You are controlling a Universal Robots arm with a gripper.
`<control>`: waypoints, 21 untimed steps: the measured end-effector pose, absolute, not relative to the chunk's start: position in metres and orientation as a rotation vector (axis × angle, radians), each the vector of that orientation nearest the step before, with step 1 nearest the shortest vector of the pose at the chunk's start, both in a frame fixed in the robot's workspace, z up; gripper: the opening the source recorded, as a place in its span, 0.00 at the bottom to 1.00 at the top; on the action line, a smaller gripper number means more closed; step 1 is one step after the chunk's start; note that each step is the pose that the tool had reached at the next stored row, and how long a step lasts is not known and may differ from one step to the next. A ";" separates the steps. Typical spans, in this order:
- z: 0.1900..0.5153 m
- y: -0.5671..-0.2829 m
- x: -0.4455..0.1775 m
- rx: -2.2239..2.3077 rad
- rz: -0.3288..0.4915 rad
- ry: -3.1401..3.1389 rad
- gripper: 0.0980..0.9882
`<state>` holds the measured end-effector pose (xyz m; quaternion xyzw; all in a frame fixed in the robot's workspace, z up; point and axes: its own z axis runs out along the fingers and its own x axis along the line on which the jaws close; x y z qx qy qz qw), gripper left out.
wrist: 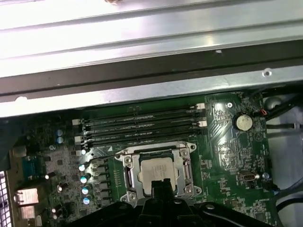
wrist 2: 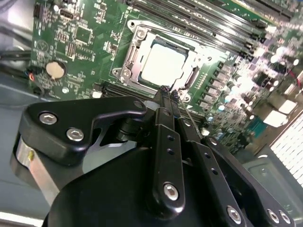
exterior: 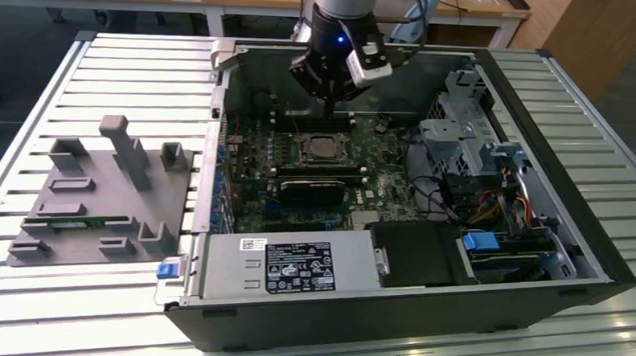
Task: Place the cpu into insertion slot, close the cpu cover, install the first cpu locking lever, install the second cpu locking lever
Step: 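Install the first cpu locking lever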
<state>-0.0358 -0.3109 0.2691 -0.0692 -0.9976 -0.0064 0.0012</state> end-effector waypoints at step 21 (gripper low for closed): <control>0.266 -0.311 -0.072 0.001 -0.021 -3.154 0.01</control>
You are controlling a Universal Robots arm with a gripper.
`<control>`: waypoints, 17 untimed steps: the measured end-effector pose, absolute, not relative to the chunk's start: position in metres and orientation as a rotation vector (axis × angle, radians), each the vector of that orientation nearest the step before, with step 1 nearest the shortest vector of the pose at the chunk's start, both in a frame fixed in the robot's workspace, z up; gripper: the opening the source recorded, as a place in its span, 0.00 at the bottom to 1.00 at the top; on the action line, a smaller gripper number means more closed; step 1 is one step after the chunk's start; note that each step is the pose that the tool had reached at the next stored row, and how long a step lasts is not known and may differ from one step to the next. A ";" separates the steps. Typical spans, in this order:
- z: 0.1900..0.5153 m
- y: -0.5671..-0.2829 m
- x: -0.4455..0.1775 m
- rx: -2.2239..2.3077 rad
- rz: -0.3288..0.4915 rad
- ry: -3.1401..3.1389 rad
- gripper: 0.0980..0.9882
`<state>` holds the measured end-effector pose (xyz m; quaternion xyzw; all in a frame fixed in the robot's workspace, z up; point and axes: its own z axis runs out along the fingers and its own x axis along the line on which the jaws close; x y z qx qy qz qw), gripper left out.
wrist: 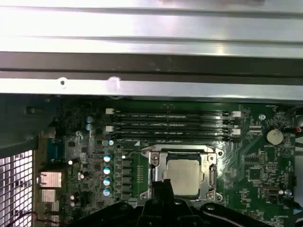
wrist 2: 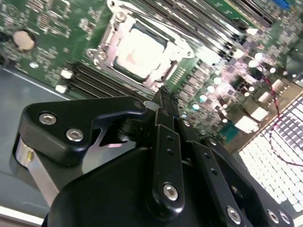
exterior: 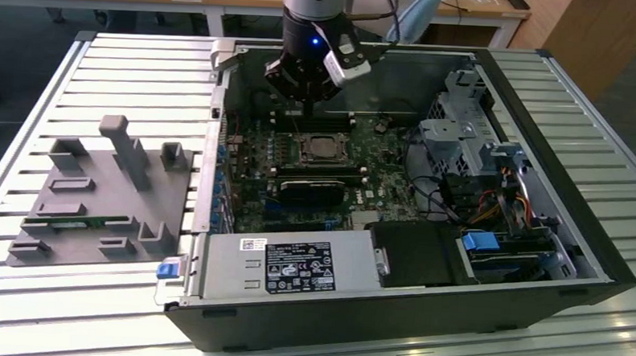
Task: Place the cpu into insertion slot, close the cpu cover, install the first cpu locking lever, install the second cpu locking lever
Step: 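Install the first cpu locking lever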
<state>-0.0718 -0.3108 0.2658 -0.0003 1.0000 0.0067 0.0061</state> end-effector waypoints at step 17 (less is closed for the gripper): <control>0.256 -0.302 -0.111 -0.001 0.021 3.117 0.01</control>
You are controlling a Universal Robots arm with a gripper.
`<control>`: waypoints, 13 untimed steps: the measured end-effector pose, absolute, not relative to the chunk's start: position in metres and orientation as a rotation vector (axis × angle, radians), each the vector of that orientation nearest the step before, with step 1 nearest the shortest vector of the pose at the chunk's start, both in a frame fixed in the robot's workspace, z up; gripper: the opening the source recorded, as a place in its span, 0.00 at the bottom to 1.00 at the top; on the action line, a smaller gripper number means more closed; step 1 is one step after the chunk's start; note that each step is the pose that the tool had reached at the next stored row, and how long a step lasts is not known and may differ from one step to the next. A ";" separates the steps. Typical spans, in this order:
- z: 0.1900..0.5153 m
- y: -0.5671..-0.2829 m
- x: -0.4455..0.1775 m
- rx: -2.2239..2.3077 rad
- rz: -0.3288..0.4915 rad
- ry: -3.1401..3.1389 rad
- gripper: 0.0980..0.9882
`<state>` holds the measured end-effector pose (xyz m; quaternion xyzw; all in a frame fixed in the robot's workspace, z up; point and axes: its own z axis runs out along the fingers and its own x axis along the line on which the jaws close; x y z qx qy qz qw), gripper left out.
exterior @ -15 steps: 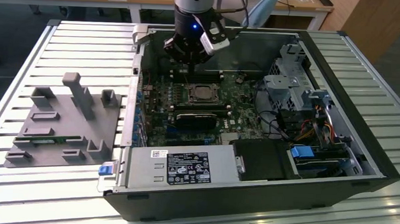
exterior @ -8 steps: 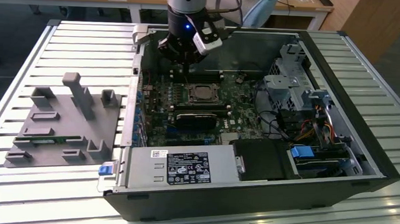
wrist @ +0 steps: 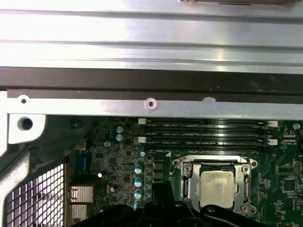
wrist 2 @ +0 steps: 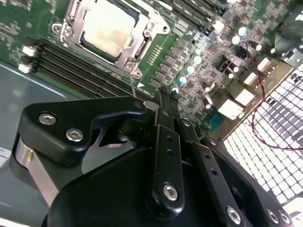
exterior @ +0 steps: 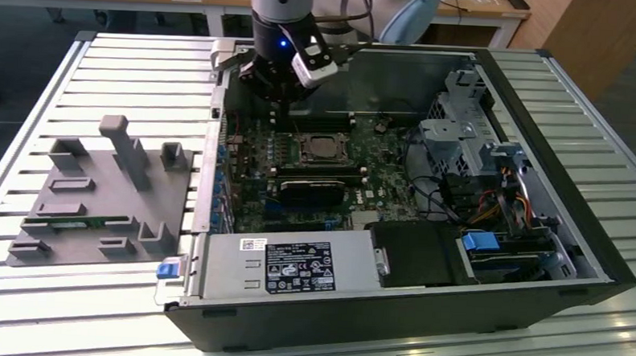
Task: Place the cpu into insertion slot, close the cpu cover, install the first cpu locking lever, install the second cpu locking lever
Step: 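Install the first cpu locking lever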
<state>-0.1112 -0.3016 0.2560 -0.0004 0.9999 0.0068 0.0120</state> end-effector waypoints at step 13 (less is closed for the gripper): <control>0.253 -0.289 -0.106 -0.002 0.021 3.118 0.01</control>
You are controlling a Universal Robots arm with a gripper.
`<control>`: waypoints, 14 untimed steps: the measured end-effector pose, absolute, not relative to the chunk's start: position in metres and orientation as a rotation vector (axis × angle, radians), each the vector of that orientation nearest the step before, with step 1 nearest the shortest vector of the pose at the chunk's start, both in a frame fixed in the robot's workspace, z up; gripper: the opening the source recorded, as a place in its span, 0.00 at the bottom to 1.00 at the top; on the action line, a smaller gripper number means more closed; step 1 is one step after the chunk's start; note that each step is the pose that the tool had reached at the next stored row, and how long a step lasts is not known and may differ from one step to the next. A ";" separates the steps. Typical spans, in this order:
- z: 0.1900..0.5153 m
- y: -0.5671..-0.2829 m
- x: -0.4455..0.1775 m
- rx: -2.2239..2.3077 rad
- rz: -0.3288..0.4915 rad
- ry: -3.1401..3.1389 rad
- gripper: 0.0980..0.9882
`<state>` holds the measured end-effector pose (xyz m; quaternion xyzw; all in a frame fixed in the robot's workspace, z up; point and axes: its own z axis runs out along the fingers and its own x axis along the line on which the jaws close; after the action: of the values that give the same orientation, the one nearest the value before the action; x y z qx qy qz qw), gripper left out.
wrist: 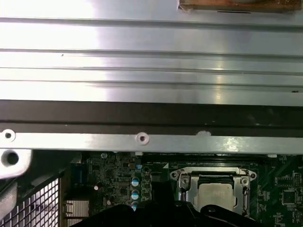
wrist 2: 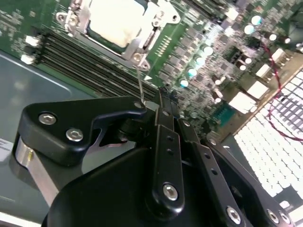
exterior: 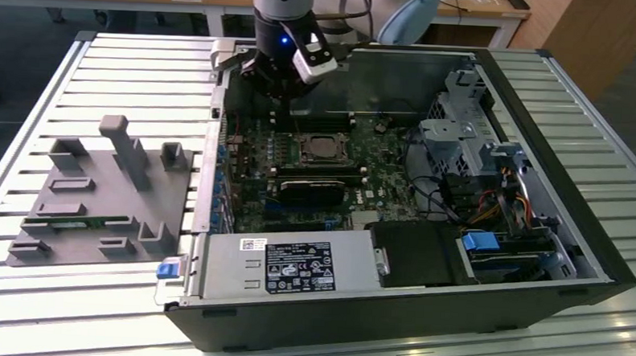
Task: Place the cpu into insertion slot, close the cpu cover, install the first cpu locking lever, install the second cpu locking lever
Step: 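Install the first cpu locking lever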
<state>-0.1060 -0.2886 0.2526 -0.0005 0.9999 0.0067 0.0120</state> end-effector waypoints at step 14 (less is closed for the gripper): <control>0.251 -0.287 -0.067 -0.002 0.021 3.119 0.01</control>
<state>-0.0675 -0.2865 0.2511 -0.0006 0.9999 0.0068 0.0112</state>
